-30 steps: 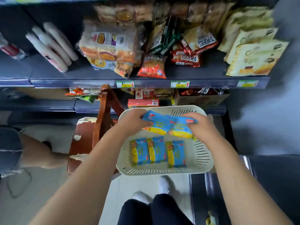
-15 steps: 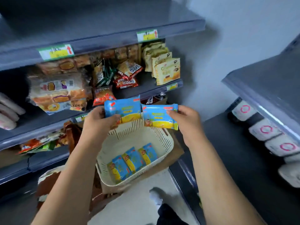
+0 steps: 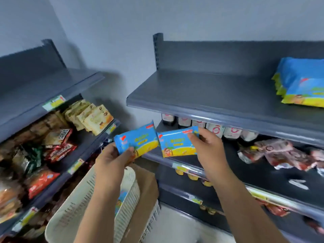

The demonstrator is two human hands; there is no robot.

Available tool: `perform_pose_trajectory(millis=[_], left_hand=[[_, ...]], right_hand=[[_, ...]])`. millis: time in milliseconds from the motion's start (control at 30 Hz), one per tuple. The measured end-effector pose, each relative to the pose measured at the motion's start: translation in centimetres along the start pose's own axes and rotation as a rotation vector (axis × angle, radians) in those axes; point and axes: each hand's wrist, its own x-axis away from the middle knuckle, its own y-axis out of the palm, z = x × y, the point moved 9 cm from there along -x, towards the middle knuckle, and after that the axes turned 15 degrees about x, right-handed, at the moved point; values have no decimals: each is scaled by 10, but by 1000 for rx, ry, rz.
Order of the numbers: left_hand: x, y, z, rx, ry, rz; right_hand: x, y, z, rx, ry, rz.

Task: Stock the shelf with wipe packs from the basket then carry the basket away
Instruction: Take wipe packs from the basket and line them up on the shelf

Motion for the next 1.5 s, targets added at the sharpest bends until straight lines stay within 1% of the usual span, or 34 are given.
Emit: perform_pose_trajectory(millis=[167, 300, 467, 567, 700, 800, 900, 967, 1100, 1200, 1267, 1400, 1500], left_hand=[[9, 108, 1, 19, 26, -199], [34, 195, -7, 68, -6, -358], [72, 304, -9, 89, 6, -466], [98, 368, -9, 132, 11, -506], [148, 457, -17, 176, 24, -580], [187, 521, -31, 182, 0, -591], [225, 583, -43, 199, -14, -600], [252, 626, -47, 187, -5, -652], [311, 700, -63, 146, -25, -820], [347, 745, -84, 93, -88, -904], [365, 771, -100, 27, -118, -917], [390, 814, -133, -63, -176, -951], [401, 836, -151, -112, -195, -969]], right_hand=[[0, -103, -1, 53, -20, 199], [9, -188, 1, 3, -65, 343], [16, -292, -6, -10, -152, 462], [20, -366, -8, -47, -182, 523], [22, -471, 8, -31, -205, 612], [23, -545, 19, -68, -212, 653], [24, -614, 25, -17, -216, 697], [24, -661, 31, 15, -222, 760], [28, -743, 42, 32, -202, 887], [37, -795, 42, 48, -226, 1011], [38, -818, 40, 71, -254, 1063], [39, -842, 34, 122, -310, 1148], [43, -851, 26, 220, -370, 1203]])
